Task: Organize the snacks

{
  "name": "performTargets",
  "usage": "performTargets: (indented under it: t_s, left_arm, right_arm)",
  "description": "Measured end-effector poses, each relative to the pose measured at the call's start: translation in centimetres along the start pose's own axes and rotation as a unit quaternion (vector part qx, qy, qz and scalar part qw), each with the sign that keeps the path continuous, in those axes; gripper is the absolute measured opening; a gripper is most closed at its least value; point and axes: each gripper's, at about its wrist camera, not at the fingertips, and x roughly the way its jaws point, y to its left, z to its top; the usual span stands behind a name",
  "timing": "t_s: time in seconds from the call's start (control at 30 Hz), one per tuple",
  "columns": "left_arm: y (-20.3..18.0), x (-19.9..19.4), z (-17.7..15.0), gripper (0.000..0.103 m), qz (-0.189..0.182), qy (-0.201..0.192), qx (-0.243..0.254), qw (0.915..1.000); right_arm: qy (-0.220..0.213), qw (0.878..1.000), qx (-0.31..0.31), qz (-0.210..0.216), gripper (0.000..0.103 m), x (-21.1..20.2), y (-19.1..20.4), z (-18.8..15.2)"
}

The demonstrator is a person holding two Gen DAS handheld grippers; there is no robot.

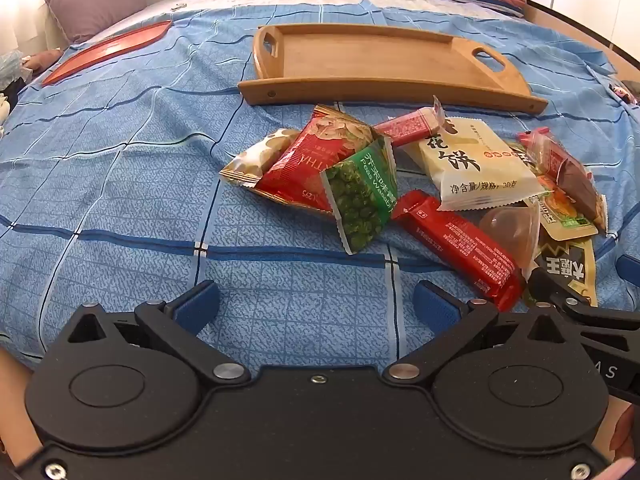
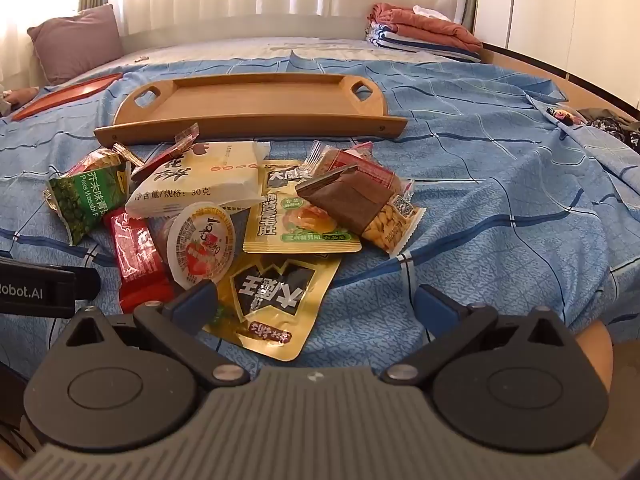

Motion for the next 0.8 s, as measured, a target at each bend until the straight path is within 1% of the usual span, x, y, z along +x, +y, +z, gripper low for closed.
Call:
performTargets:
  t_s: [0.8]
  left_arm:
    - [0.00,0.01,0.00,0.103,0.000,0.001,0.000,1.0000]
  right_arm:
    - [-0.003,1.000,0.001,0.001,0.103,0.08,0.04,-0.04]
